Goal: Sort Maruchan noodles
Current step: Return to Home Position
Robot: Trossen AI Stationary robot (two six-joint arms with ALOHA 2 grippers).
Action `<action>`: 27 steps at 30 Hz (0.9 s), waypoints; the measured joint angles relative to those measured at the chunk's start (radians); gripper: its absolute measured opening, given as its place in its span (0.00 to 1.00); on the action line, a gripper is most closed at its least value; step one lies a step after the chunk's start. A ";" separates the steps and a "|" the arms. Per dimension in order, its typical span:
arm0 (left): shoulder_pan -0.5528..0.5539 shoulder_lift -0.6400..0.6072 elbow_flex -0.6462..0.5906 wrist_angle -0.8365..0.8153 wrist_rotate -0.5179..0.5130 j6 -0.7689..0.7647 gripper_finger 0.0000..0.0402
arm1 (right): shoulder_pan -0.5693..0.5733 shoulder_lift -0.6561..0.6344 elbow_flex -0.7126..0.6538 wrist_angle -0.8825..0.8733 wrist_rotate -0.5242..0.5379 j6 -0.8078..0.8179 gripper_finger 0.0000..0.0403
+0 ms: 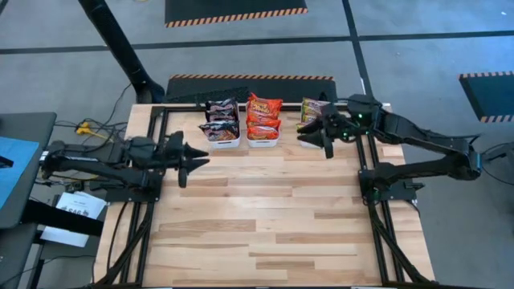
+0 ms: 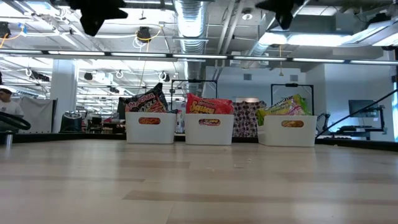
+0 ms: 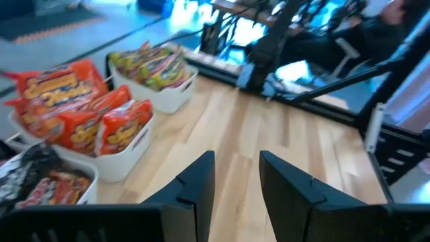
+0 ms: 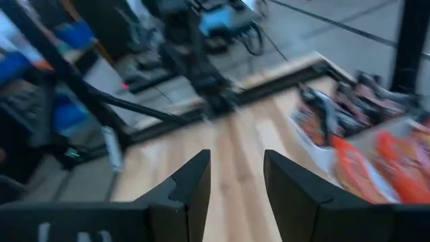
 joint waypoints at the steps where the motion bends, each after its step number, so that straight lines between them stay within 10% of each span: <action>1: -0.009 -0.024 -0.038 0.035 -0.001 0.008 0.25 | 0.017 0.000 0.000 0.026 0.000 0.019 0.41; 27: -0.038 -0.567 -0.615 0.211 0.073 0.040 0.25 | 0.161 -0.036 0.001 0.105 0.027 0.260 0.41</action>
